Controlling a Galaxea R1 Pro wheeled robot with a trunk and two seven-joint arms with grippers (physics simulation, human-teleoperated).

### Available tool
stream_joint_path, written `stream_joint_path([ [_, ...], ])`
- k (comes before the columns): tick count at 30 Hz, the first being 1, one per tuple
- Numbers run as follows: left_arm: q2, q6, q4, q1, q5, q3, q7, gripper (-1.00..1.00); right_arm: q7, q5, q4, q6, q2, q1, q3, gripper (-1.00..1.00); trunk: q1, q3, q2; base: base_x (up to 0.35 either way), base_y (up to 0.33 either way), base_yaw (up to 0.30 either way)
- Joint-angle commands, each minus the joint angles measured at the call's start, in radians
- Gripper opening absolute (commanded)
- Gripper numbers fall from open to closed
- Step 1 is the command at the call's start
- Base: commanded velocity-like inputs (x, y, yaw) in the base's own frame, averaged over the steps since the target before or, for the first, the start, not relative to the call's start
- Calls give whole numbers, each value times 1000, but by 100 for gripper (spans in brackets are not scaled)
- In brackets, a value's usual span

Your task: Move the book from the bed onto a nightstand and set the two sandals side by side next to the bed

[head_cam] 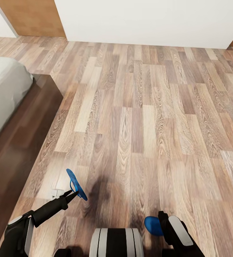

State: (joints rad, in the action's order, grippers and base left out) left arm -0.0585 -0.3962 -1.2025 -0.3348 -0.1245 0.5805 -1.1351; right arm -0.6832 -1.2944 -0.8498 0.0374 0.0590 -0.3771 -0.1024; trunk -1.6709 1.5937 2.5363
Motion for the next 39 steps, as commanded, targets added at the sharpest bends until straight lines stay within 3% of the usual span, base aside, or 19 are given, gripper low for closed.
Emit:
stream_joint_path([
  [1, -1, -10, -1, -1, -6, 4, -8, -100, -4, -2, -2, 4, 1, 0, -3, 100, 0, 5, 1, 0, 0, 0],
  [29, 0, -10, -3, -1, -6, 4, -8, -100, -4, -2, -2, 4, 1, 0, -3, 100, -2, 16, 1, 0, 0, 0],
  [36, -1, -10, -3, -1, -6, 4, -8, -100, -4, -2, -2, 4, 1, 0, -3, 100, -5, 43, 3, 0, 0, 0],
  [39, -1, -10, -3, -1, -6, 4, -8, -100, -4, -2, -2, 4, 1, 0, -3, 100, -5, 43, 3, 0, 0, 0],
])
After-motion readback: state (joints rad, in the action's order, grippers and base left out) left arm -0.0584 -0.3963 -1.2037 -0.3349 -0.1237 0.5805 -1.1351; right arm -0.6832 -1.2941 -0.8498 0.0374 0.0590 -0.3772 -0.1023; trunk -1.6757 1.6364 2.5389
